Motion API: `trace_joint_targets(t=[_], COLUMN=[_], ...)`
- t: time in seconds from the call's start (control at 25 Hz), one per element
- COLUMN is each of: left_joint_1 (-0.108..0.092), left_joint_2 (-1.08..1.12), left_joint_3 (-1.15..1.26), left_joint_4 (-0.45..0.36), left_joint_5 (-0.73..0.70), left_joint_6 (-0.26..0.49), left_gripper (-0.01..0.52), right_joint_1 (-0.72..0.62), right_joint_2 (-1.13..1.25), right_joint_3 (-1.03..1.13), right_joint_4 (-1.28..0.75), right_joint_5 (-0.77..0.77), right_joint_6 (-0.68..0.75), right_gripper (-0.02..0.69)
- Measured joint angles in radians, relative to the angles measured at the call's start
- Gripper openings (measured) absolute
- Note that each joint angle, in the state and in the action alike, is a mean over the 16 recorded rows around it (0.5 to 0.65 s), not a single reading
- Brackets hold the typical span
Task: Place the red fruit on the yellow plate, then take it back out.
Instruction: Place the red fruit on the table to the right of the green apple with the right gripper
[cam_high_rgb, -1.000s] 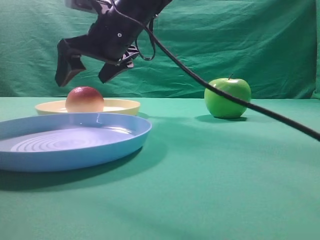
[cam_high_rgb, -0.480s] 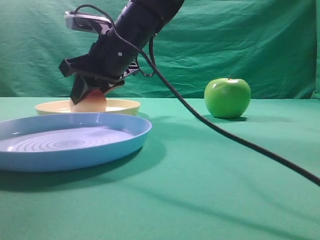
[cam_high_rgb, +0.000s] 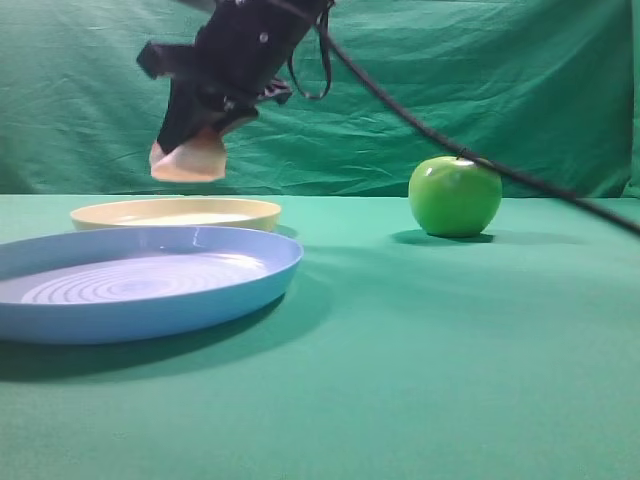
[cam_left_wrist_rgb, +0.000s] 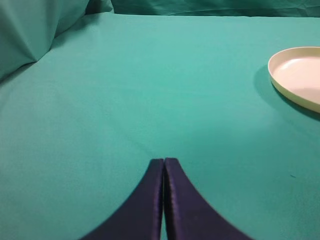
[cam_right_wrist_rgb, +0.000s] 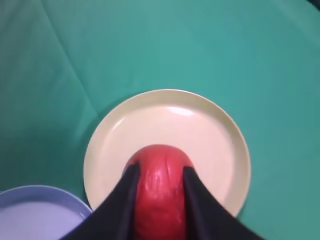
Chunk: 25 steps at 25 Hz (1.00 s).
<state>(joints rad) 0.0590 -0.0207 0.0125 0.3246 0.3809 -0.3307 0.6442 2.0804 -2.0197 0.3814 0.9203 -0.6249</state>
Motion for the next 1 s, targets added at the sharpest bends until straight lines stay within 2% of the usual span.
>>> trace_joint_targets(t=[0.28,0.52,0.76,1.0], left_joint_1=[0.0,0.0,0.0,0.0], left_joint_2=[0.0,0.0,0.0,0.0], left_joint_3=[0.0,0.0,0.0,0.0], left_joint_4=[0.0,0.0,0.0,0.0], left_joint_5=[0.0,0.0,0.0,0.0], left_joint_6=[0.0,0.001,0.001,0.001], left_gripper=[0.0,0.0,0.0,0.0], right_joint_1=[-0.051,-0.138,-0.229,-0.276], right_joint_2=[-0.206,-0.406,-0.618,-0.766], right_joint_3=[0.058,0.229,0.54,0.901], right_joint_4=[-0.184,-0.255,-0.255,-0.236], right_joint_5=[0.119,0.143,0.057,-0.122], right_joint_6=[0.191,0.272,0.293,0.298], right_gripper=[0.179,0.174,0.164,0.155])
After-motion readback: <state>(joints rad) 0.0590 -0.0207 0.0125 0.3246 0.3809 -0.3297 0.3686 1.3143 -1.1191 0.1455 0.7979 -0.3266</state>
